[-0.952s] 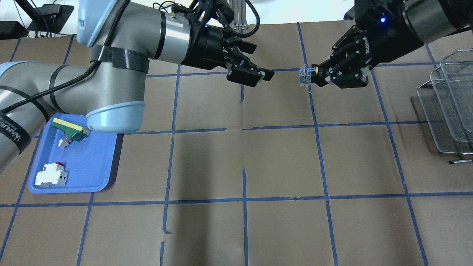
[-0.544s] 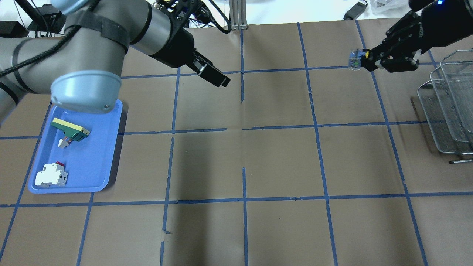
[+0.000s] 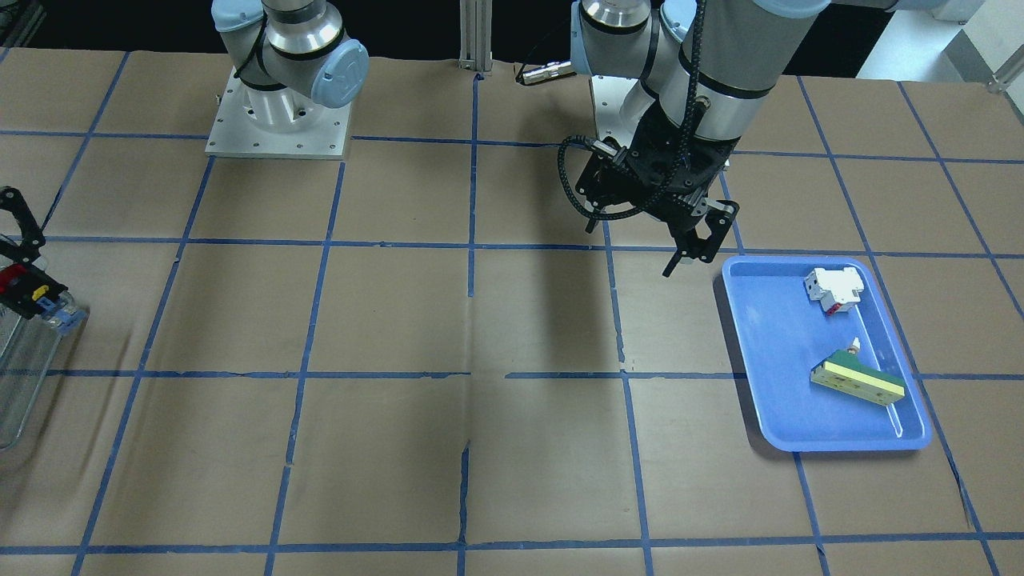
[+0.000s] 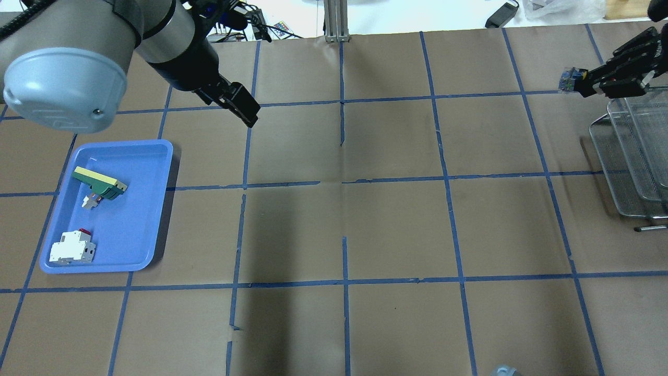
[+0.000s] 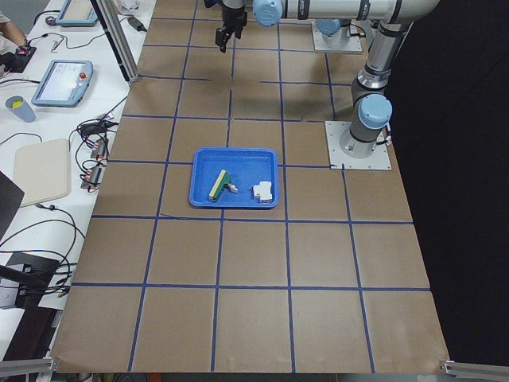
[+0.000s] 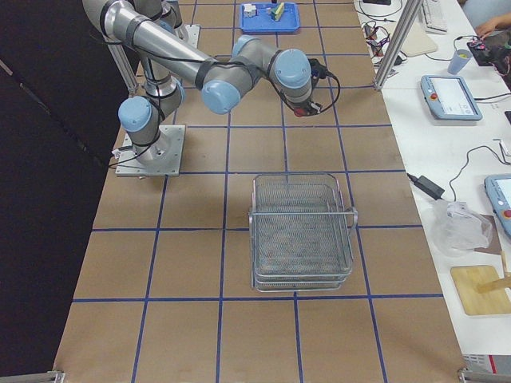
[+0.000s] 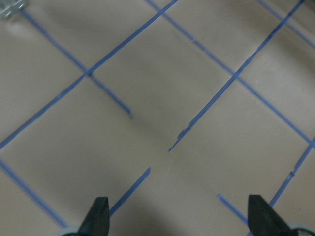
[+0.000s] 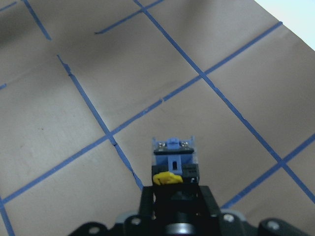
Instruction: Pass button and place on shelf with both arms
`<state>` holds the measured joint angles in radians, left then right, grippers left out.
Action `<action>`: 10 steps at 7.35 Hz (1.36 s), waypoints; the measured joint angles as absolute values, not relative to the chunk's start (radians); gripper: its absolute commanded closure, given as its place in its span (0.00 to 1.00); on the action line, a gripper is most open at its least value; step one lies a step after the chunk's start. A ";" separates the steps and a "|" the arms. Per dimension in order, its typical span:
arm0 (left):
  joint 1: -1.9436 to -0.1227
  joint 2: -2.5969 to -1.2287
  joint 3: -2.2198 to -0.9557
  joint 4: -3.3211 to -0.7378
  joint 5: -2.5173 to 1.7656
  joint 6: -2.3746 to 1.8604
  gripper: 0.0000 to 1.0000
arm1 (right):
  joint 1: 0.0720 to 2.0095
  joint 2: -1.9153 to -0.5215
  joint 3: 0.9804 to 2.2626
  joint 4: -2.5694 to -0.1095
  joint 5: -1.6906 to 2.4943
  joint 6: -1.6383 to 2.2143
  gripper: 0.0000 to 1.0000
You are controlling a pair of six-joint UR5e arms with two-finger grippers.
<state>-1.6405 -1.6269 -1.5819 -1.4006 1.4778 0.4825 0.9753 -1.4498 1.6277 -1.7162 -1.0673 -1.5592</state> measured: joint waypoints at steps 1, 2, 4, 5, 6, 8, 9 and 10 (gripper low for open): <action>-1.628 -1.618 -1.584 -1.435 1.496 0.463 0.00 | 0.946 -1.435 1.623 -1.741 -1.112 -1.542 1.00; -1.608 -1.607 -1.586 -1.469 1.502 0.457 0.00 | 0.917 -1.430 1.621 -1.763 -1.159 -1.496 1.00; -1.557 -1.585 -1.587 -1.516 1.505 0.456 0.00 | 0.868 -1.429 1.623 -1.820 -1.254 -1.337 1.00; -1.542 -1.574 -1.589 -1.535 1.511 0.456 0.00 | 0.845 -1.428 1.629 -1.845 -1.282 -1.255 1.00; -1.535 -1.567 -1.593 -1.554 1.523 0.448 0.00 | 0.832 -1.426 1.635 -1.879 -1.316 -1.151 1.00; -1.513 -1.561 -1.599 -1.572 1.540 0.376 0.00 | 0.825 -1.415 1.659 -1.985 -1.384 -0.959 1.00; -1.503 -1.561 -1.599 -1.573 1.543 0.350 0.00 | 0.824 -1.396 1.675 -2.051 -1.399 -0.921 1.00; -1.498 -1.560 -1.600 -1.574 1.544 0.340 0.00 | 0.824 -1.375 1.694 -2.112 -1.406 -0.898 1.00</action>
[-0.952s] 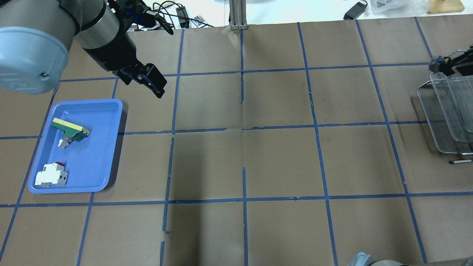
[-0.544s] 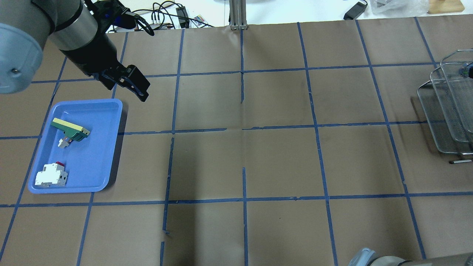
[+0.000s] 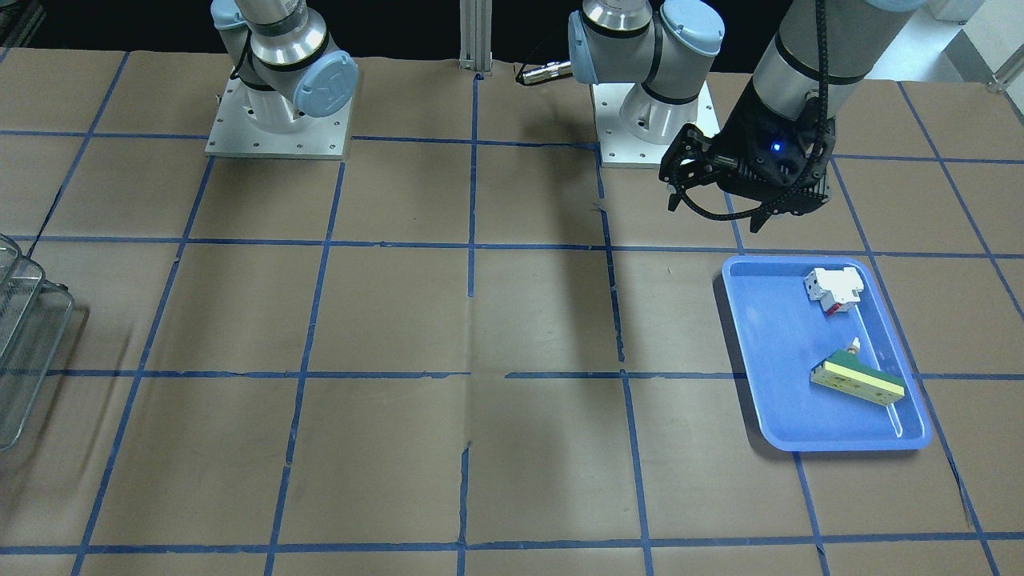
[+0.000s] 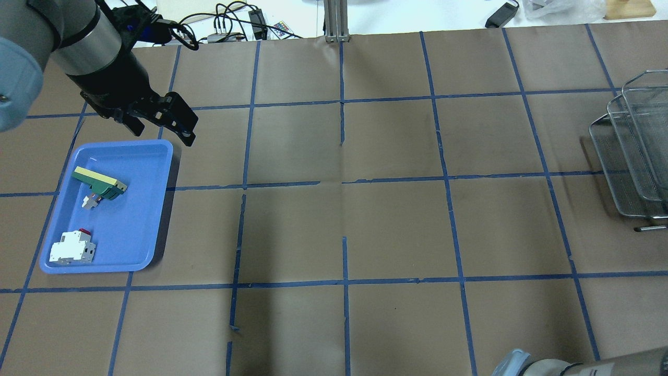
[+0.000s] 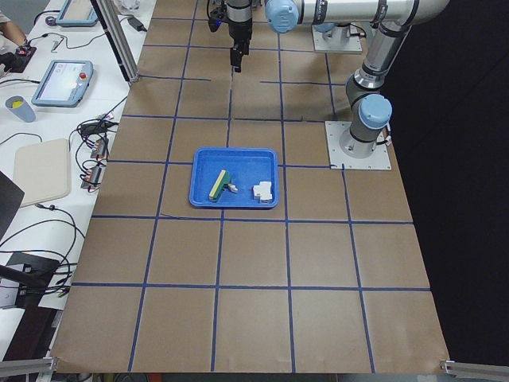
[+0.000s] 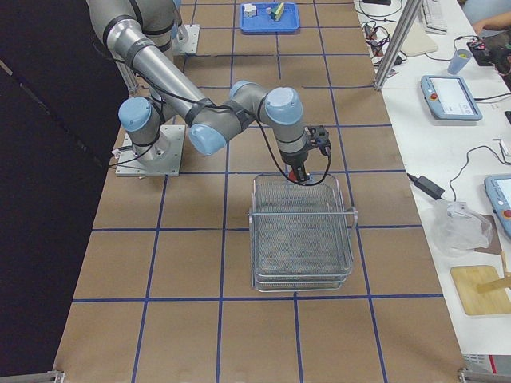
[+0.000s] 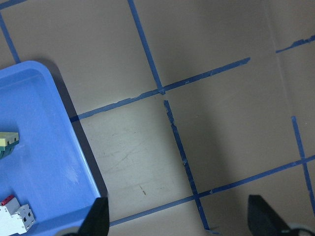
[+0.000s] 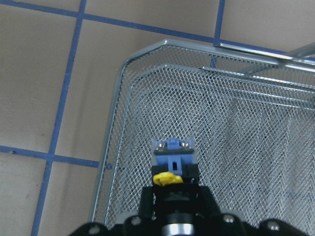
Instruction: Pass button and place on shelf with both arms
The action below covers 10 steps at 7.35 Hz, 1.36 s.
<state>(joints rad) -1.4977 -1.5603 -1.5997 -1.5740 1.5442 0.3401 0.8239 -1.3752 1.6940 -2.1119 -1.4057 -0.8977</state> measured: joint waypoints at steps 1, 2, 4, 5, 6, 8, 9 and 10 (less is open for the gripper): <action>-1.495 -1.560 -1.600 -1.575 1.545 0.336 0.00 | 0.824 -1.365 1.712 -2.146 -1.408 -0.876 0.97; -1.495 -1.560 -1.600 -1.575 1.546 0.335 0.00 | 0.825 -1.363 1.724 -2.159 -1.407 -0.861 0.72; -1.494 -1.560 -1.600 -1.575 1.546 0.334 0.00 | 0.826 -1.362 1.739 -2.165 -1.407 -0.852 0.57; -1.495 -1.560 -1.600 -1.575 1.546 0.334 0.00 | 0.827 -1.361 1.748 -2.165 -1.408 -0.852 0.35; -1.495 -1.561 -1.600 -1.575 1.546 0.334 0.00 | 0.827 -1.360 1.755 -2.165 -1.408 -0.851 0.17; -1.496 -1.561 -1.600 -1.575 1.545 0.334 0.00 | 0.827 -1.358 1.759 -2.157 -1.413 -0.850 0.04; -1.496 -1.561 -1.600 -1.575 1.545 0.334 0.00 | 0.827 -1.361 1.759 -2.153 -1.427 -0.850 0.00; -1.496 -1.561 -1.601 -1.575 1.545 0.334 0.00 | 0.827 -1.367 1.757 -2.148 -1.445 -0.851 0.00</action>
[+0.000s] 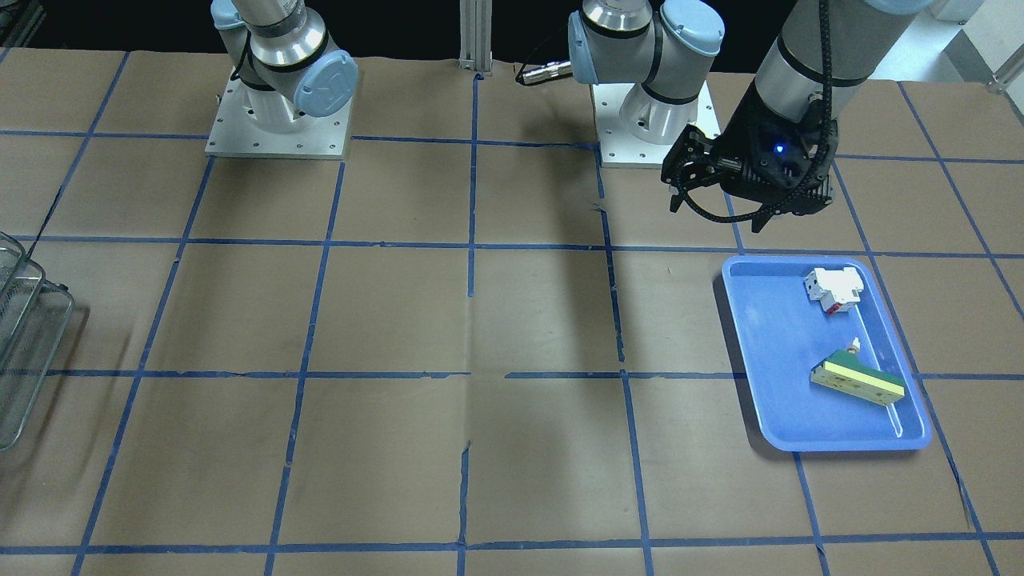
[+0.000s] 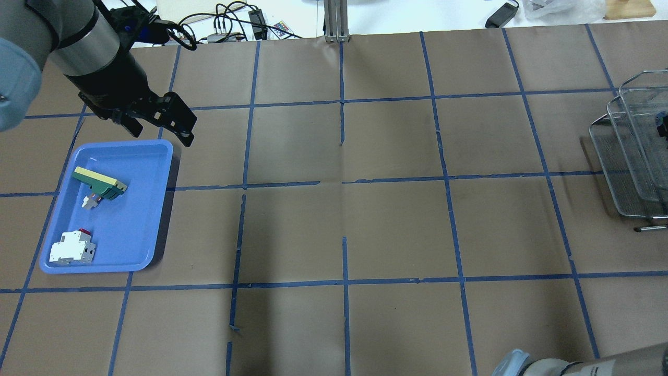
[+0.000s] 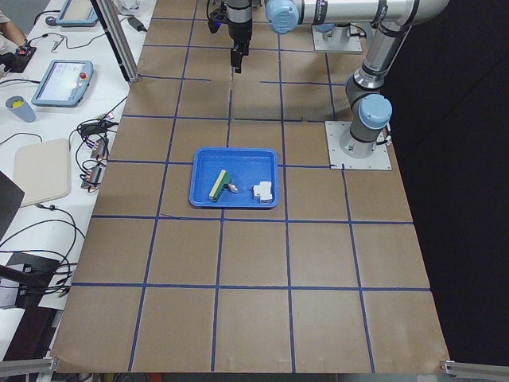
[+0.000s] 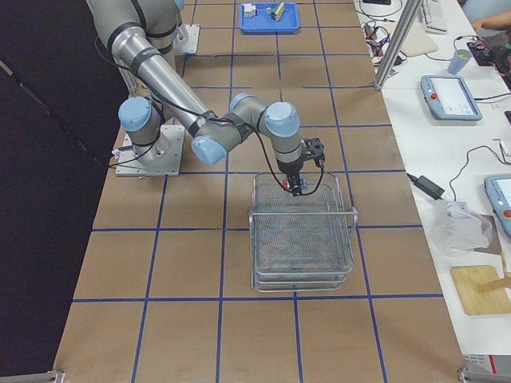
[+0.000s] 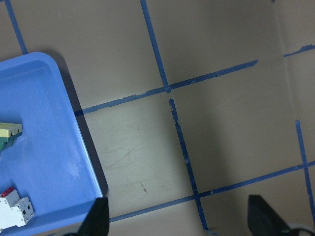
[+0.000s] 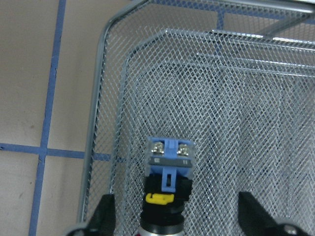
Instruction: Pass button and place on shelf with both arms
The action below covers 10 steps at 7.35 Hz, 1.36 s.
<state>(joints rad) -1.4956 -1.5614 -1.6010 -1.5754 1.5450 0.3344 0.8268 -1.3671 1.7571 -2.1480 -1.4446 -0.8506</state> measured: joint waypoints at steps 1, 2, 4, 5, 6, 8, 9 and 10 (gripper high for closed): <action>-1.496 -1.561 -1.601 -1.575 1.545 0.334 0.00 | 0.828 -1.389 1.755 -2.120 -1.455 -0.846 0.00; -1.496 -1.561 -1.601 -1.575 1.545 0.334 0.00 | 0.832 -1.434 1.752 -2.054 -1.460 -0.815 0.00; -1.496 -1.562 -1.601 -1.575 1.545 0.334 0.00 | 0.873 -1.539 1.747 -1.901 -1.478 -0.683 0.00; -1.496 -1.562 -1.601 -1.575 1.545 0.334 0.00 | 0.922 -1.578 1.743 -1.840 -1.516 -0.612 0.00; -1.495 -1.562 -1.602 -1.575 1.545 0.334 0.00 | 0.994 -1.609 1.730 -1.779 -1.553 -0.515 0.00; -1.495 -1.561 -1.604 -1.575 1.545 0.334 0.00 | 1.180 -1.642 1.678 -1.632 -1.583 -0.206 0.00; -1.495 -1.561 -1.604 -1.575 1.546 0.334 0.00 | 1.293 -1.645 1.659 -1.595 -1.588 -0.064 0.00; -1.494 -1.561 -1.604 -1.575 1.546 0.334 0.00 | 1.401 -1.647 1.651 -1.577 -1.590 0.056 0.00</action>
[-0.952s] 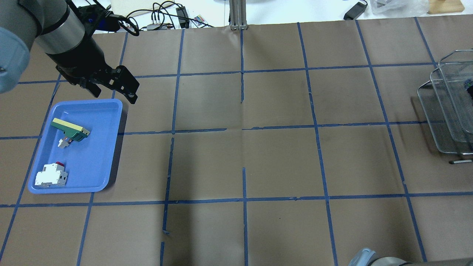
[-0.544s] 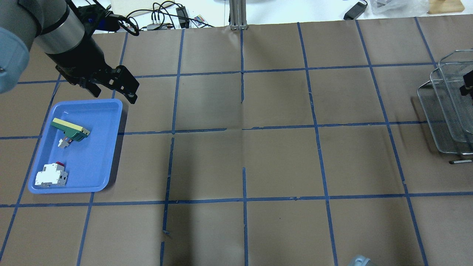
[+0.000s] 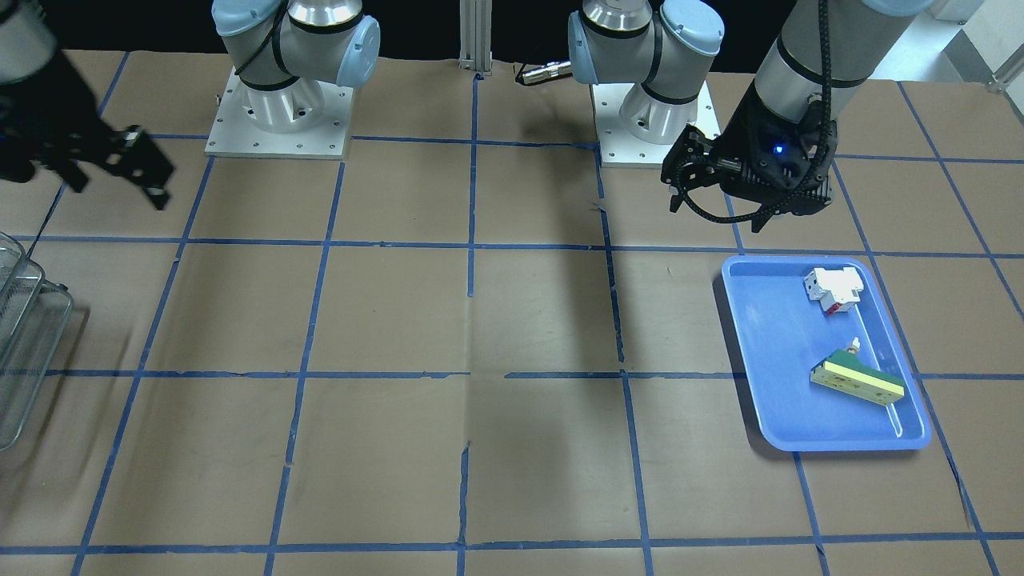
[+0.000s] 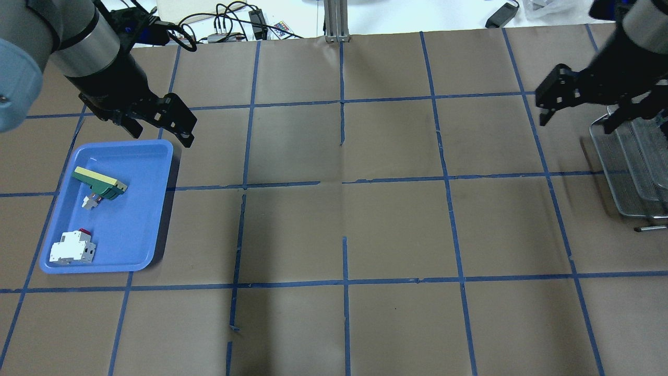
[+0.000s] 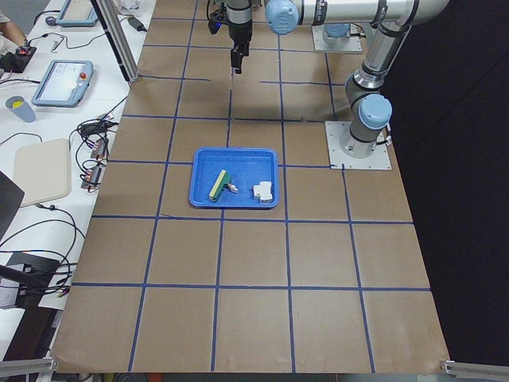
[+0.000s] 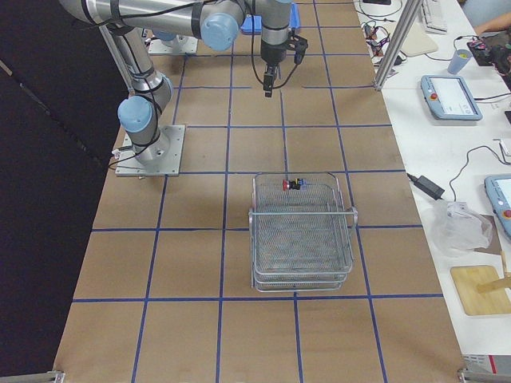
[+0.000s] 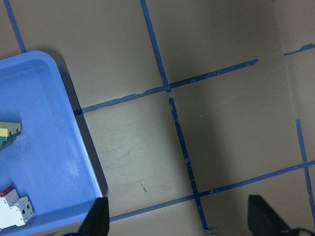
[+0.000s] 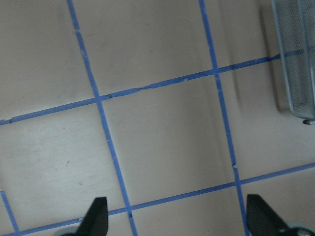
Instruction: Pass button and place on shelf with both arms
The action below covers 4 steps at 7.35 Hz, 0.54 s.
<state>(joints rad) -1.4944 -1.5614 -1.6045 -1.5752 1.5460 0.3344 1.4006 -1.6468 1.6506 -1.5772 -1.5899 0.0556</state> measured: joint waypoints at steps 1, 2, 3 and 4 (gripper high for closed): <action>-1.495 -1.561 -1.605 -1.575 1.546 0.334 0.00 | 1.495 -1.648 1.647 -1.561 -1.591 0.139 0.00; -1.495 -1.561 -1.604 -1.575 1.546 0.325 0.00 | 1.564 -1.655 1.646 -1.534 -1.590 0.178 0.00; -1.496 -1.560 -1.603 -1.575 1.545 0.296 0.00 | 1.607 -1.667 1.645 -1.488 -1.585 0.188 0.00; -1.497 -1.560 -1.602 -1.574 1.545 0.255 0.00 | 1.622 -1.678 1.644 -1.439 -1.580 0.186 0.00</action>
